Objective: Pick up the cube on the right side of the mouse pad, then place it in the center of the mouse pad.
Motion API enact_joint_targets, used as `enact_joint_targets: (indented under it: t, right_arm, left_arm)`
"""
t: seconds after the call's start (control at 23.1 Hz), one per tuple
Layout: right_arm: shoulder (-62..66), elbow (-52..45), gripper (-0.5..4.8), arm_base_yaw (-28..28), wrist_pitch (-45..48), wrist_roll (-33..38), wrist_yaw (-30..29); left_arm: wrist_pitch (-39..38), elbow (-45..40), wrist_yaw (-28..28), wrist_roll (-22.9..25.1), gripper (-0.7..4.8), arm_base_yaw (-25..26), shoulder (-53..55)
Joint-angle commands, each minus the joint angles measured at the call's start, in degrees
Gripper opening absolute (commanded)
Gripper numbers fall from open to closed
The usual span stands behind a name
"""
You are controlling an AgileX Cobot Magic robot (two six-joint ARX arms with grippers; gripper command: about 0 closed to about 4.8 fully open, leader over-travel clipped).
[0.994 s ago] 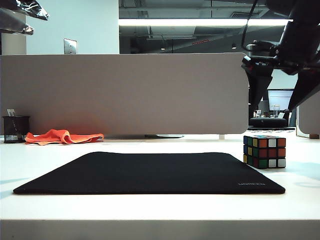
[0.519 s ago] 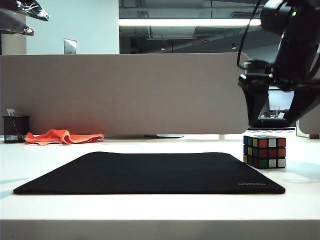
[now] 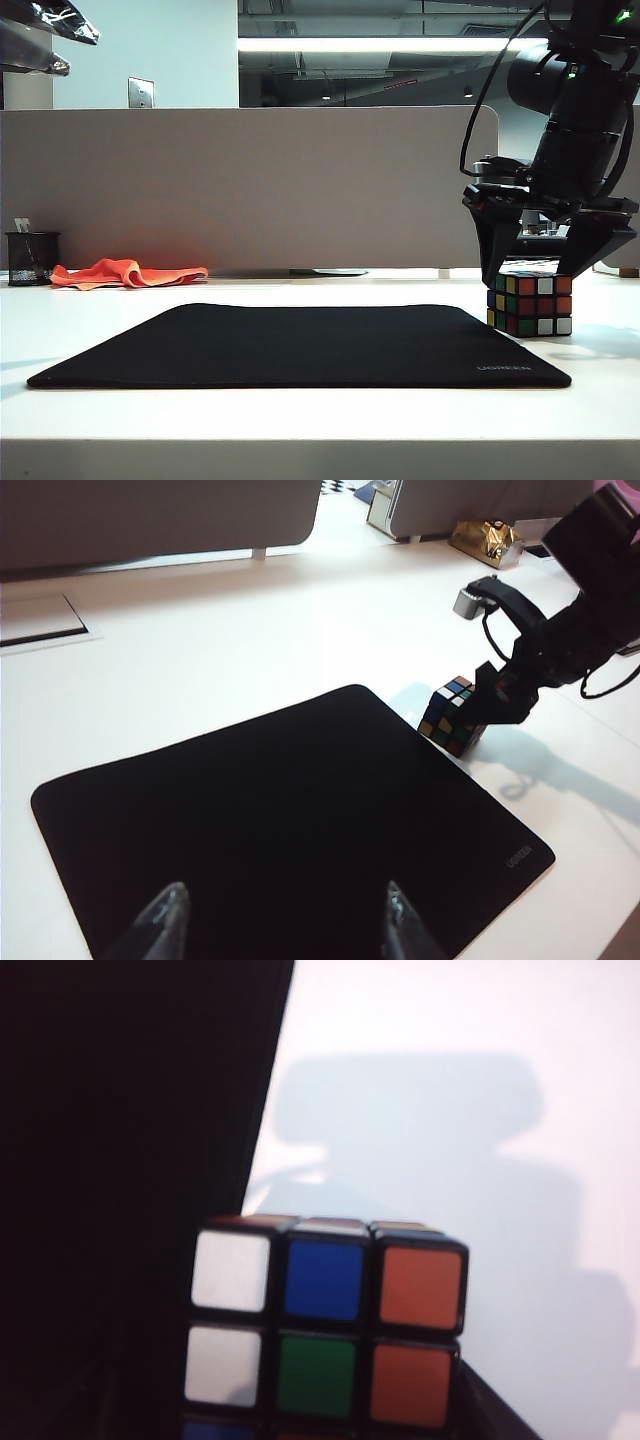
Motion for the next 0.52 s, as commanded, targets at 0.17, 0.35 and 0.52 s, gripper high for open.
enact_joint_targets:
  t: [0.17,0.35,0.52]
  right_arm:
    - [0.3,0.4,4.79,0.0,1.6,-1.0,2.8]
    - [1.5,0.6,4.79,0.0,1.3,-1.1,2.8]
    - [1.6,0.6,4.79,0.0,1.4,-1.1,2.4]
  left_arm:
    - [-0.2,0.3,0.4,0.3,2.47,0.0,-0.1]
    - [-0.2,0.3,0.4,0.2,2.47,0.0,-0.1]
    - [-0.6,0.3,0.4,0.2,2.47,0.0,-0.1]
